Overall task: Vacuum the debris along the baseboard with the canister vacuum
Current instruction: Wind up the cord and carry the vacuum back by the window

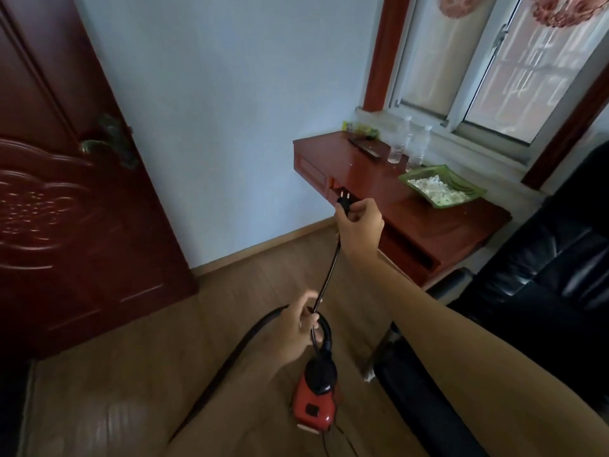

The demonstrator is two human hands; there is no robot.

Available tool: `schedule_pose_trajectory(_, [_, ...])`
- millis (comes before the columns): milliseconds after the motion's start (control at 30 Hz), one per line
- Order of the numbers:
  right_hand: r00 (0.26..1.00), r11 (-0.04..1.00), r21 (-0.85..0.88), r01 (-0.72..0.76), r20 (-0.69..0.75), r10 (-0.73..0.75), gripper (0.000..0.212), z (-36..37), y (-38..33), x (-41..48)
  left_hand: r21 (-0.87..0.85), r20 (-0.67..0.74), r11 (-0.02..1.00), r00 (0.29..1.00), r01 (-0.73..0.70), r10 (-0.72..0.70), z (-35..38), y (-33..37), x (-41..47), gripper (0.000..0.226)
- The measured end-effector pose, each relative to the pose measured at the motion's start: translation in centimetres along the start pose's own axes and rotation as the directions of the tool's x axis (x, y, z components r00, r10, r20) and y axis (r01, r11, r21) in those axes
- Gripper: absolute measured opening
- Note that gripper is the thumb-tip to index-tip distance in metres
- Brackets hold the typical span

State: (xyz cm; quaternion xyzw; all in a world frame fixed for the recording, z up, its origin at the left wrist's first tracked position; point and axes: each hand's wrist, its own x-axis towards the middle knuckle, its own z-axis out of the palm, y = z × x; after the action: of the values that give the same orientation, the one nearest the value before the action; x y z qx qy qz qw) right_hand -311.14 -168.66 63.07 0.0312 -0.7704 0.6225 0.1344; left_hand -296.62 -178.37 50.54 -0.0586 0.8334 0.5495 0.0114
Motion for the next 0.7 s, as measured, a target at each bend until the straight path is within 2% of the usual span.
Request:
schedule_pose_trajectory(300, [0.981, 0.977, -0.089, -0.194, 0.011, 0.195, 0.021, 4.1, 11.5, 5.8, 0.148, 0.137, 0.984, 0.983, 0.102, -0.122, 2.0, -6.5, 8.6, 0.028])
schedule_pose_trajectory(500, [0.94, 0.93, -0.164, -0.328, 0.039, 0.339, 0.019, 5.1, 21.2, 7.1, 0.027, 0.152, 0.977, 0.965, 0.212, -0.213, 6.0, -10.1, 10.3, 0.023])
schedule_pose_trajectory(700, [0.888, 0.868, -0.218, -0.447, 0.01, 0.46, 0.019, 5.0, 29.5, 5.8, -0.036, 0.274, 0.919, 0.888, 0.393, -0.369, 10.1, -15.7, 11.0, 0.033])
